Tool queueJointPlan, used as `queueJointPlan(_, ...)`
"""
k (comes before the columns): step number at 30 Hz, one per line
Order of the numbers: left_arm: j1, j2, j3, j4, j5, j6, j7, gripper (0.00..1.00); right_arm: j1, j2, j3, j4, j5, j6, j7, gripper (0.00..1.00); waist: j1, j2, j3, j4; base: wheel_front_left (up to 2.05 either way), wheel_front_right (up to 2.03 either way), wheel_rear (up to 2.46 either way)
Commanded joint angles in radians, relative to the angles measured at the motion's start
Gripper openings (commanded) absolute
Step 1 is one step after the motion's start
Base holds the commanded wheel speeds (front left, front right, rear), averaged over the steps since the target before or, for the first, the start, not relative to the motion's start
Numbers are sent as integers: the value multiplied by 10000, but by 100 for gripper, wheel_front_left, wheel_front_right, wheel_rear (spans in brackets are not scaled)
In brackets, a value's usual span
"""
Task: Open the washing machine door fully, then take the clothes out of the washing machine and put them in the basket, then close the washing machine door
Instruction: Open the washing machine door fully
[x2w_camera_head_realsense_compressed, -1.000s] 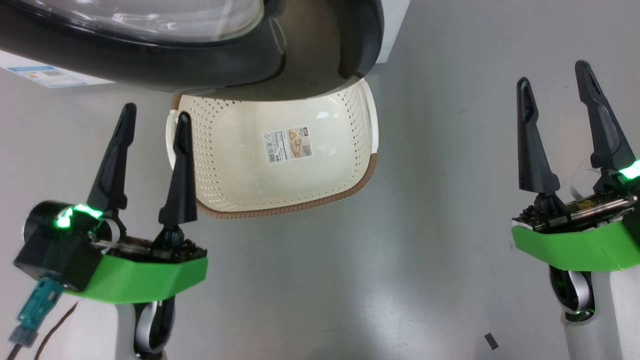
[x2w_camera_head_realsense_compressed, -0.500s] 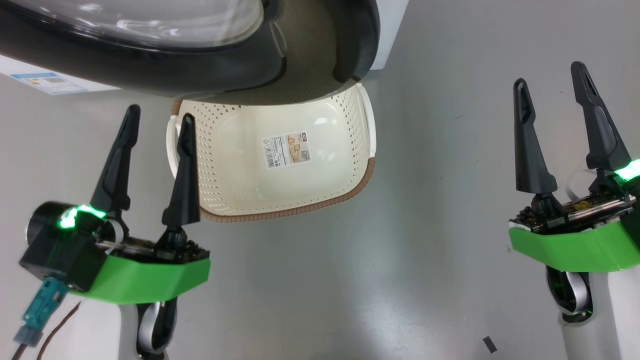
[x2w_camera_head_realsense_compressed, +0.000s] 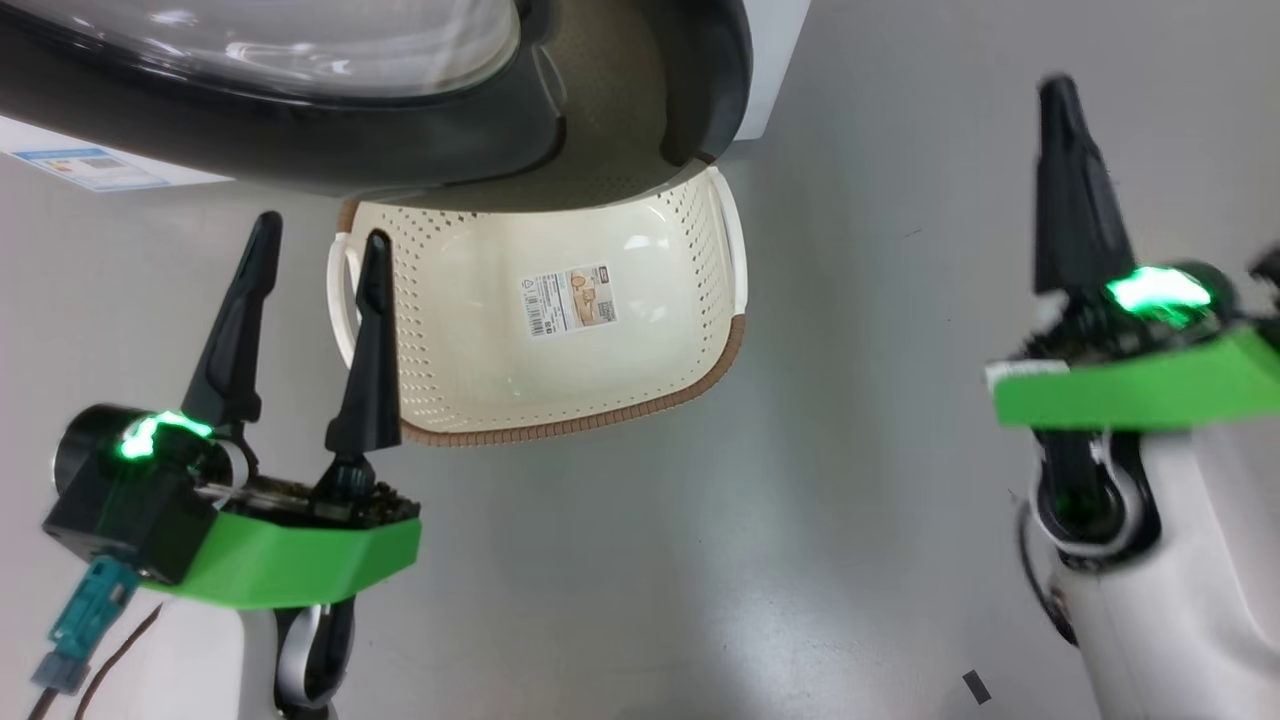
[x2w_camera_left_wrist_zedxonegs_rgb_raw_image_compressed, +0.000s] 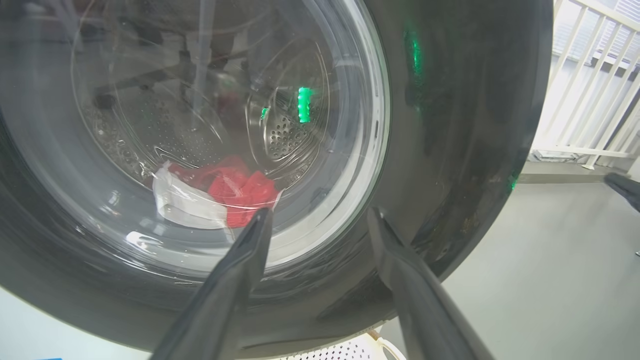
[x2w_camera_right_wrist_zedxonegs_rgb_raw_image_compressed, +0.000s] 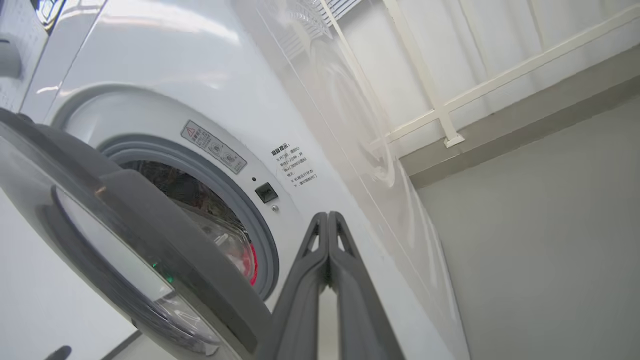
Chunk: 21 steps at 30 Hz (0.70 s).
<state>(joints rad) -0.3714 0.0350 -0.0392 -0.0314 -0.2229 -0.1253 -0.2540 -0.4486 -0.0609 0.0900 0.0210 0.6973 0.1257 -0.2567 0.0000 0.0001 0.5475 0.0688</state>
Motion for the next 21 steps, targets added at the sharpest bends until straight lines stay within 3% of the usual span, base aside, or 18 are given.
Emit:
queueJointPlan(1, 125, 153, 283, -268, 135, -54, -78, 100, -277, 106, 475, -57, 498, 50, -51, 0, 0, -1, 8, 12, 0, 0, 0)
queueJointPlan(6, 114, 153, 267, -285, 115, -54, -78, 100, -1717, 41, 1453, 730, 3775, 50, 545, 0, 0, -1, 59, 110, 0, 0, 0)
queueJointPlan(13, 93, 153, 237, -285, 34, -54, -78, 100, -3490, -148, 1143, 1525, 8085, 50, 3028, 0, 0, -1, 168, 304, 0, 0, 0)
queueJointPlan(21, 24, 152, 166, -271, -54, -54, -78, 100, -5278, -443, 1357, 2609, 10335, 50, 6424, 0, 0, -1, 254, 423, 0, 0, 0)
